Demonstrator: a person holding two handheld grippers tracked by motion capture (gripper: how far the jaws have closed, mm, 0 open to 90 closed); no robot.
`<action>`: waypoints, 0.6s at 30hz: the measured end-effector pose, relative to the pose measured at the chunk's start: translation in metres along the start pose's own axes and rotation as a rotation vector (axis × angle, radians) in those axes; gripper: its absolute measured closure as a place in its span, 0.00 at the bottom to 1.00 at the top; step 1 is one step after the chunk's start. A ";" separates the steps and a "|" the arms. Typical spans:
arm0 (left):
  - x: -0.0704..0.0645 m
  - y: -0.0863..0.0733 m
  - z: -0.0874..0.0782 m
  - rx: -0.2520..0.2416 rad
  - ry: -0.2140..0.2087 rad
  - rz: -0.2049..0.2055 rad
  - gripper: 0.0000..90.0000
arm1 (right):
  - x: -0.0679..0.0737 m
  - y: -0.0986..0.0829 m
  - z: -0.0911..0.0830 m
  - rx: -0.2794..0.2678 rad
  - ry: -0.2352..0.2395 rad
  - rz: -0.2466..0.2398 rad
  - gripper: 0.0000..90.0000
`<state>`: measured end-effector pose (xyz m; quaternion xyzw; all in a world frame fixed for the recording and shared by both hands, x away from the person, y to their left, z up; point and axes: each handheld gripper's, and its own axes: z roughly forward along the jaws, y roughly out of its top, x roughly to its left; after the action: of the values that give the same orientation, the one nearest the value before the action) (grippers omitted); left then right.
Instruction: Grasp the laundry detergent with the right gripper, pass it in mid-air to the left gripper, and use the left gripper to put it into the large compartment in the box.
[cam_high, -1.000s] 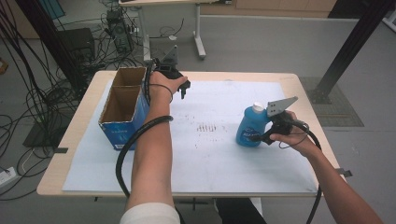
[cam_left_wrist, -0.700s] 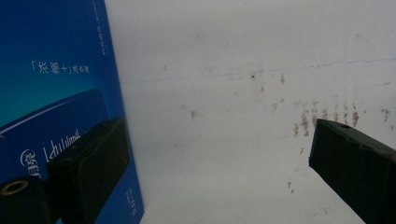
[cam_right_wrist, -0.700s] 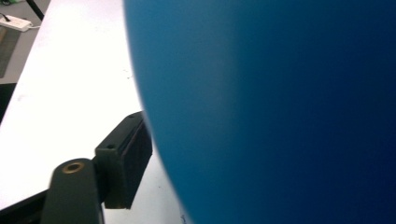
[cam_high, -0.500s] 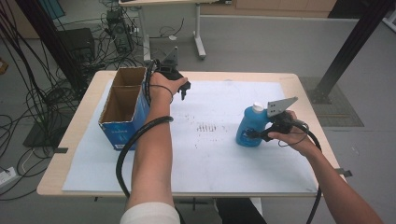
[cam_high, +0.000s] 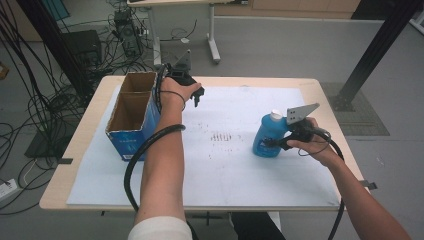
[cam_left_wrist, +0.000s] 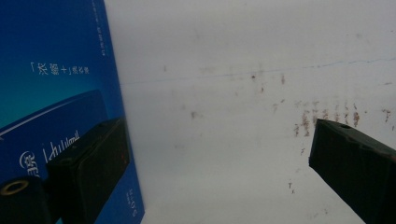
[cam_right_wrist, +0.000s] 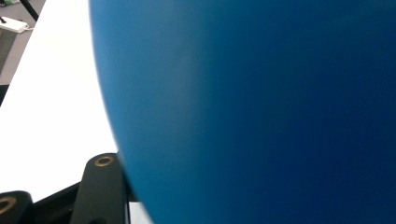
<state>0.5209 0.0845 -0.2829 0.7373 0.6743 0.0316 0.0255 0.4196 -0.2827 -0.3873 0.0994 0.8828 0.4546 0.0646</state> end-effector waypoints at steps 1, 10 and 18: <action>0.000 0.000 0.000 0.001 0.003 0.002 0.06 | 0.000 0.000 0.000 0.001 0.000 0.001 0.44; -0.001 0.000 -0.003 -0.005 0.004 0.005 0.06 | 0.000 0.000 0.000 0.003 -0.003 0.009 0.44; -0.001 -0.001 -0.004 -0.005 0.003 0.008 0.06 | 0.001 0.000 0.000 0.000 -0.006 0.016 0.44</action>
<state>0.5199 0.0835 -0.2786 0.7398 0.6715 0.0345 0.0259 0.4189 -0.2826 -0.3874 0.1078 0.8818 0.4547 0.0636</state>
